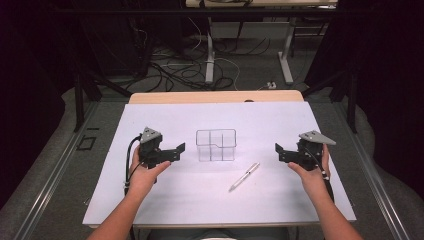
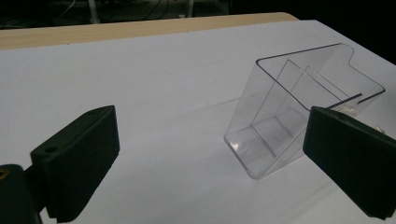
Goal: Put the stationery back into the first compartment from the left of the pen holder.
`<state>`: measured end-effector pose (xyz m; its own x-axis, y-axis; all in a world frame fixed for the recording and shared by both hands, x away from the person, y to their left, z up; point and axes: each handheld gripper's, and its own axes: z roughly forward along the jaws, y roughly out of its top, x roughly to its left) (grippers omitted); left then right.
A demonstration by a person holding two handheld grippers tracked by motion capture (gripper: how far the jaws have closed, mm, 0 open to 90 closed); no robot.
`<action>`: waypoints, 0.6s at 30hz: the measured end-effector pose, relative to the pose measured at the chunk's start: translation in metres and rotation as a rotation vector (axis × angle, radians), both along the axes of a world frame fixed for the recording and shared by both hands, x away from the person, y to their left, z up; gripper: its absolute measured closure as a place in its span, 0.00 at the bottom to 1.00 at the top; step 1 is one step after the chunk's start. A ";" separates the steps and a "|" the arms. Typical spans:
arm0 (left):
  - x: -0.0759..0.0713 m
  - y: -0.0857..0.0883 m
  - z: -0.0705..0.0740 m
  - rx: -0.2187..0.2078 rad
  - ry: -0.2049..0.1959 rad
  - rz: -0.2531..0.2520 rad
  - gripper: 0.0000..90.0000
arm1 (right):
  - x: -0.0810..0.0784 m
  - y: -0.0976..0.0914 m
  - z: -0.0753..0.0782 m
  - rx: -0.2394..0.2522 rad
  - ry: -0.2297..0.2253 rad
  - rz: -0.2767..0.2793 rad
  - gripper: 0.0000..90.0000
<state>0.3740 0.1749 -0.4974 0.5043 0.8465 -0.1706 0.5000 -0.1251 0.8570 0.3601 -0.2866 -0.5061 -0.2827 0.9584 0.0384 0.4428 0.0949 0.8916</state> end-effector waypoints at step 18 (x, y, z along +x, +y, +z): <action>-0.019 -0.042 -0.005 0.054 -0.054 -0.119 0.20 | -0.002 -0.001 0.000 -0.008 -0.004 0.006 0.00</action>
